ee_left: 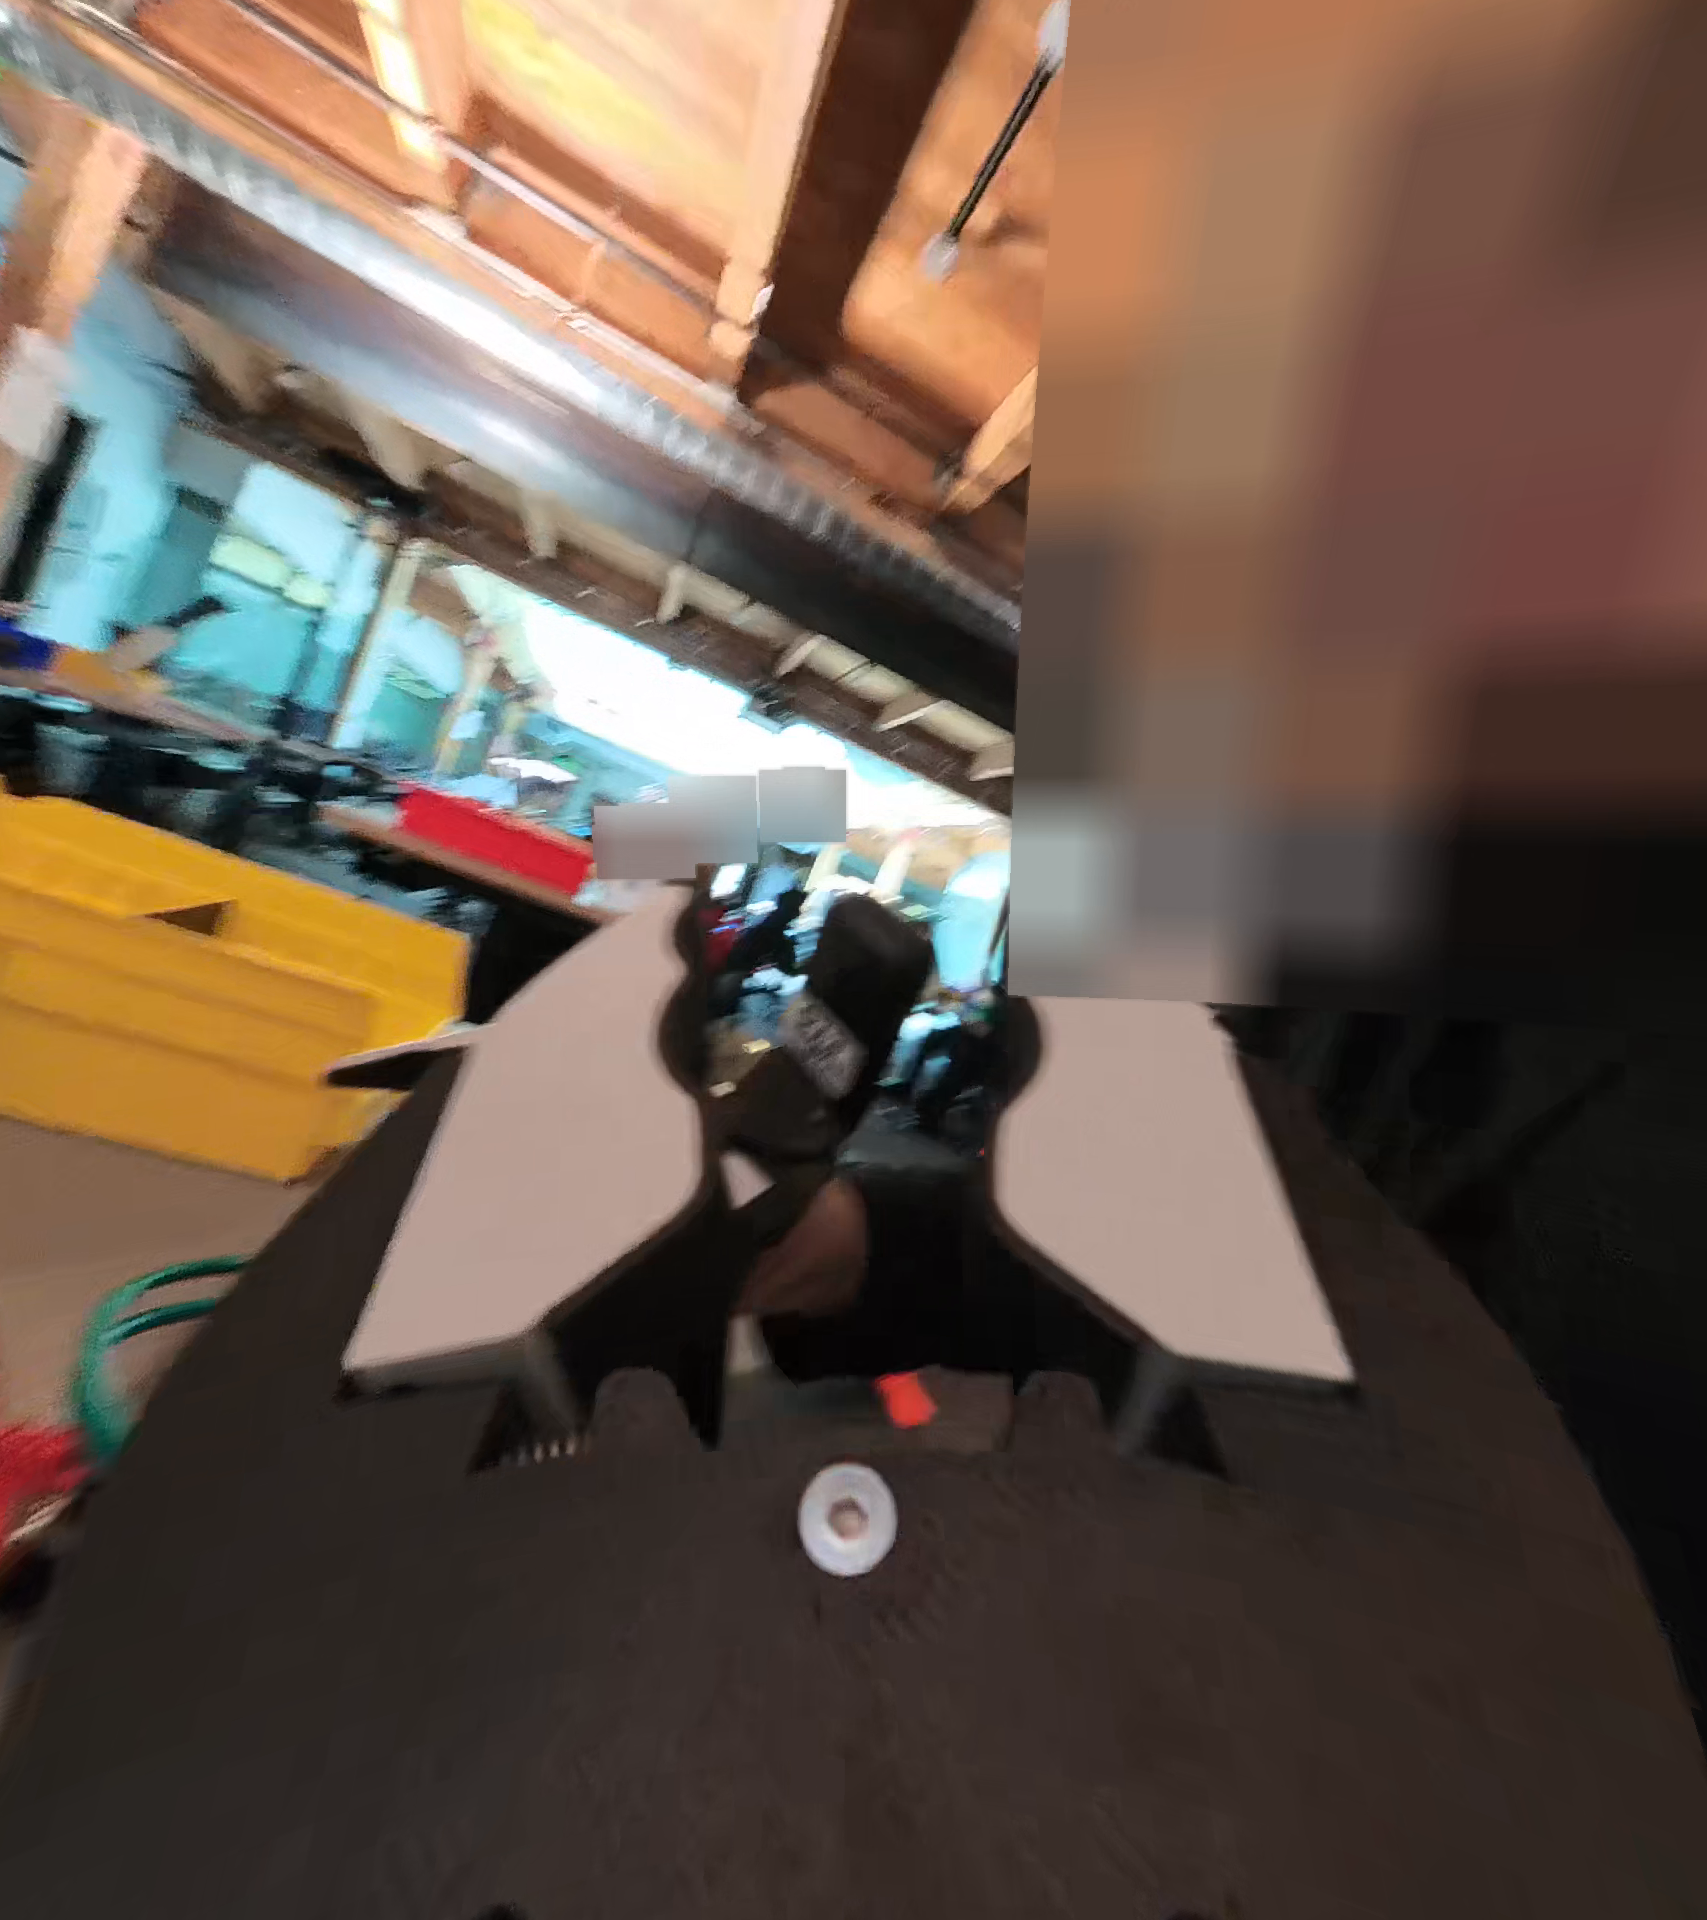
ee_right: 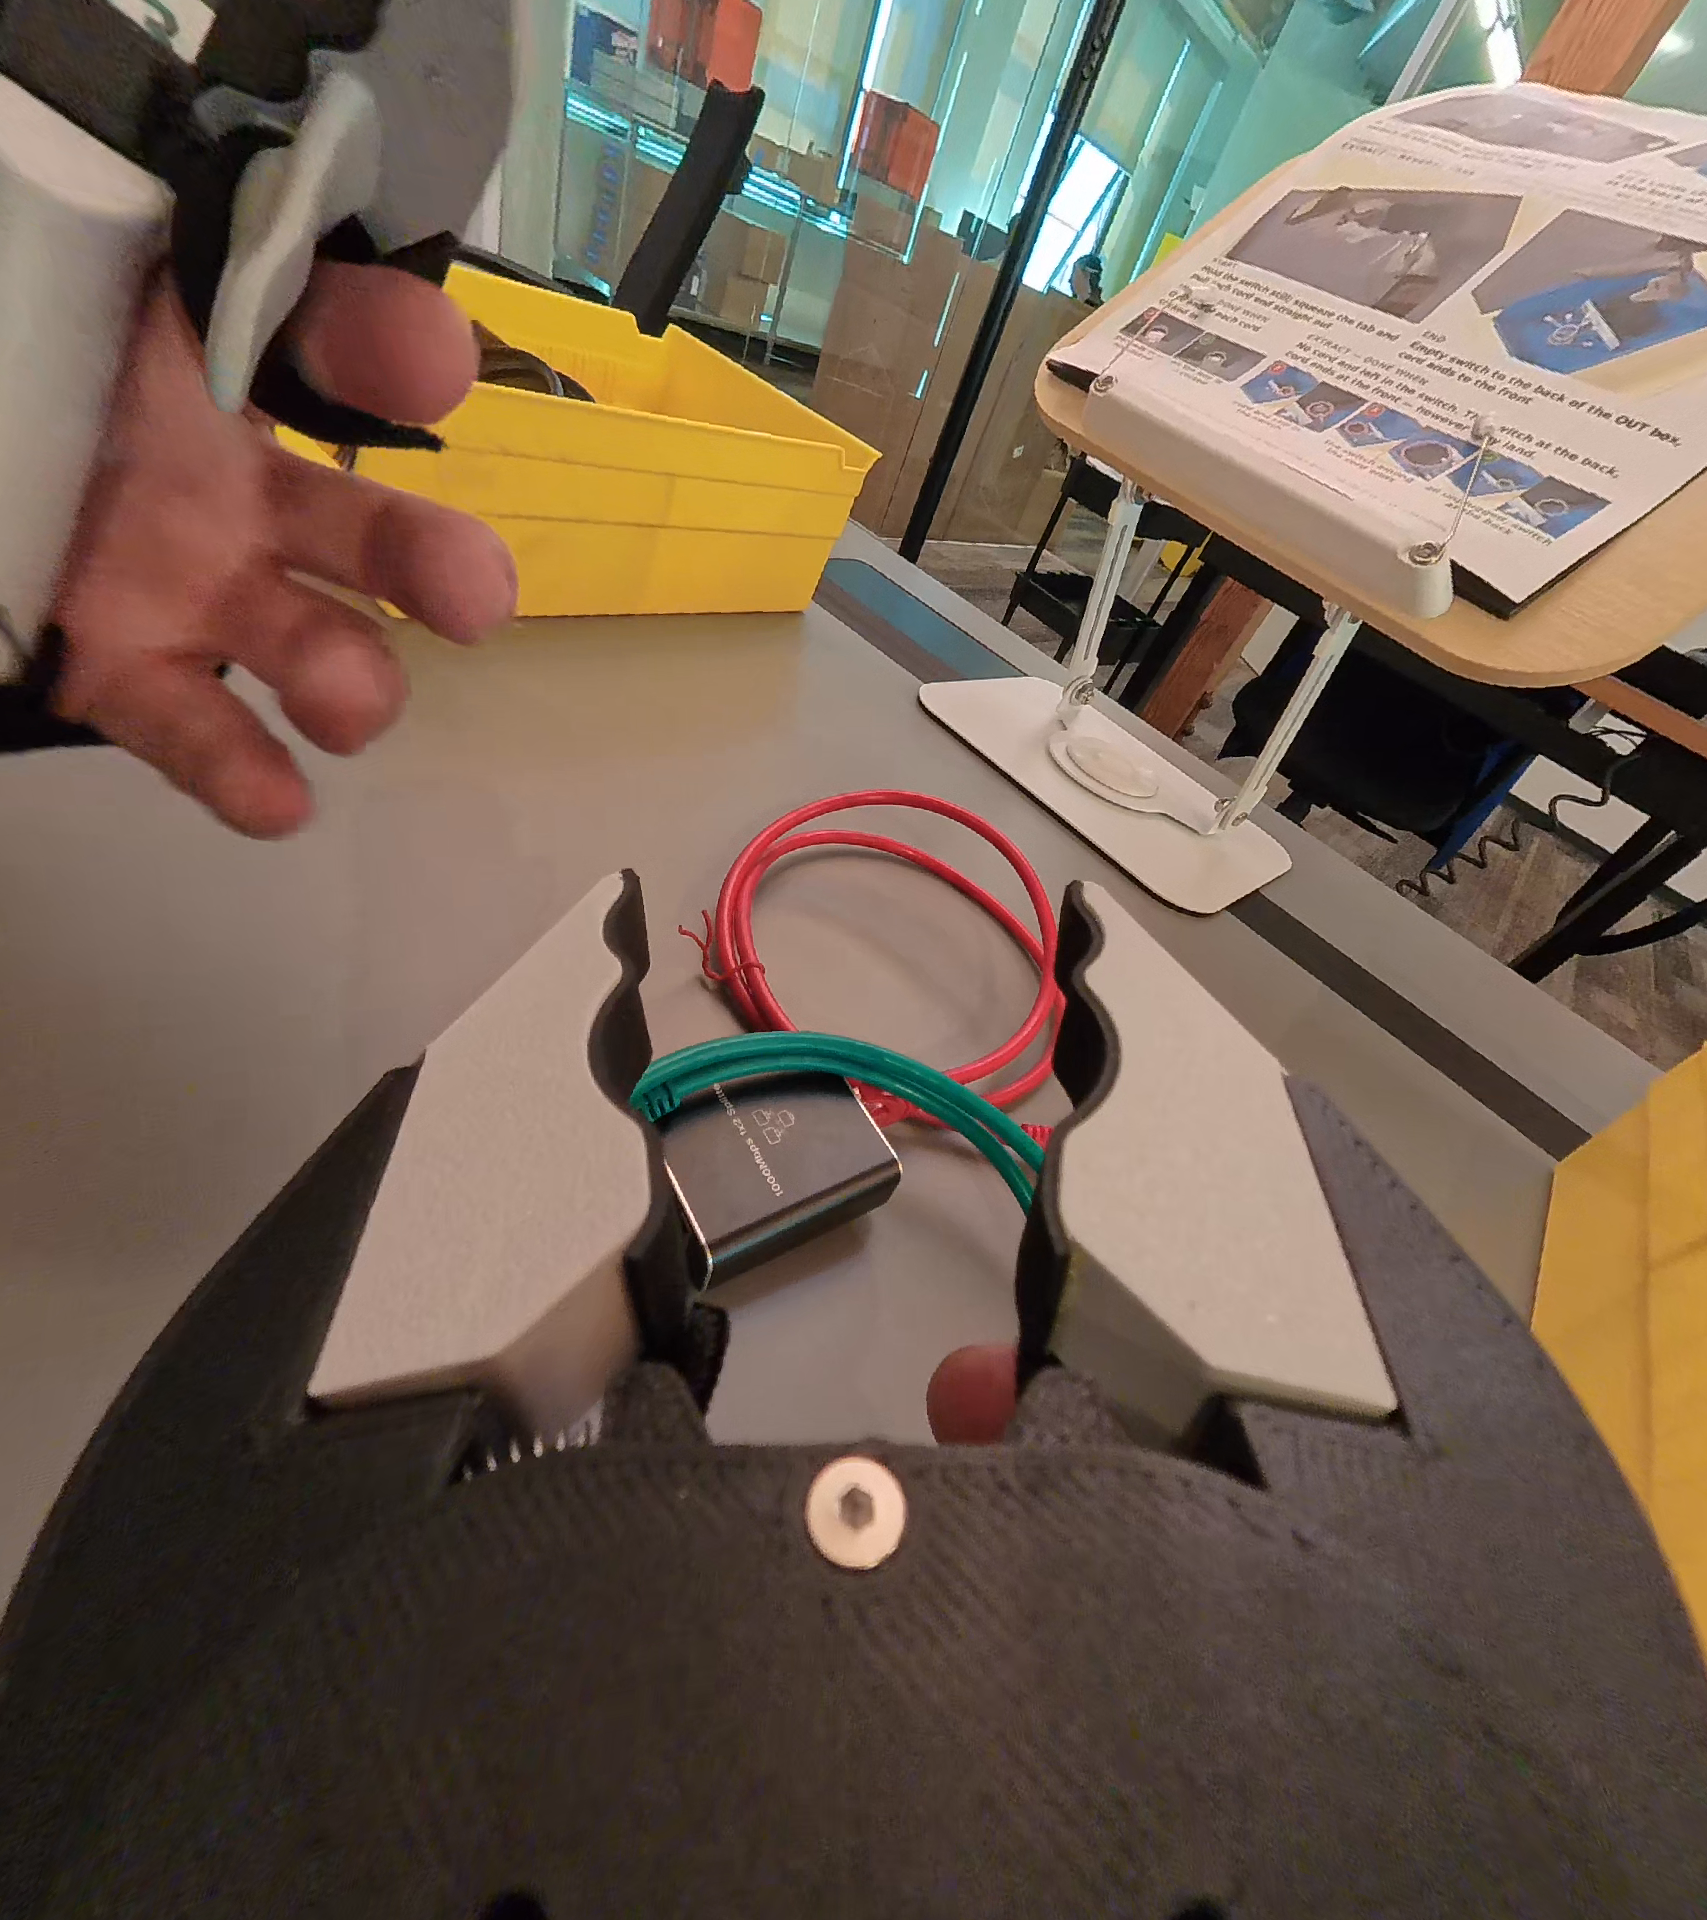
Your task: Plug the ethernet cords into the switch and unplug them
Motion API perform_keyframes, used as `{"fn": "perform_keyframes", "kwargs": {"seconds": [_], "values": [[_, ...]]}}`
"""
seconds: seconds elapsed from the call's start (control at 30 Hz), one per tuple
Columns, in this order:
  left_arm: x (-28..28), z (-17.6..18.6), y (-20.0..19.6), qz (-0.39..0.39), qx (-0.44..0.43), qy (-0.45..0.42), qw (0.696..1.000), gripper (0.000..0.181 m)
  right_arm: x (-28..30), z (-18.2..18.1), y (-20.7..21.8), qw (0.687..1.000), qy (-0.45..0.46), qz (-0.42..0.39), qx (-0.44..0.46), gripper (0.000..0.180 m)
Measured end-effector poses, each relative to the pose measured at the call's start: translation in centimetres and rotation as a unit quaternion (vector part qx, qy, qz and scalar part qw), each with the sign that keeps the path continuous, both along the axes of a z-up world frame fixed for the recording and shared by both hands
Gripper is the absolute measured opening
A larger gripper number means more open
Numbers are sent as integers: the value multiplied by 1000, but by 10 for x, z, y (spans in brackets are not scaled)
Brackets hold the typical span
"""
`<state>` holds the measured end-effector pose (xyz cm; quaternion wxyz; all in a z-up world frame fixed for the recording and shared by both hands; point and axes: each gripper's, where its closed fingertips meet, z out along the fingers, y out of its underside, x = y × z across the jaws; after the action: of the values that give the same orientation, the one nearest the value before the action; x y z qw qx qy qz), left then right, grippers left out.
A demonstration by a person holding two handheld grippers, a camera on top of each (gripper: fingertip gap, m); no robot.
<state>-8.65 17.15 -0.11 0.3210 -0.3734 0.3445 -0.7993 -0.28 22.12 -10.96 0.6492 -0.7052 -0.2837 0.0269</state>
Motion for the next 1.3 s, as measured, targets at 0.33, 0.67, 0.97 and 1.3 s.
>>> {"fn": "perform_keyframes", "kwargs": {"seconds": [0.33, 0.67, 0.97, 1.3], "values": [[38, -68, 51, 301, 231, 210, 901, 97, 3, 3, -2, 1000, 2, -2, 4, 79], [39, -117, 85, 429, 498, 333, 676, 81, 3, 3, -1, 1000, 3, -3, 4, 78], [32, -114, 95, 464, 580, 340, 577, 8, 3, 1, 0, 1000, 2, -2, 1, 78], [34, -110, 94, 474, 584, 328, 572, 9, 3, 1, -1, 1000, 1, -1, 1, 77]]}}
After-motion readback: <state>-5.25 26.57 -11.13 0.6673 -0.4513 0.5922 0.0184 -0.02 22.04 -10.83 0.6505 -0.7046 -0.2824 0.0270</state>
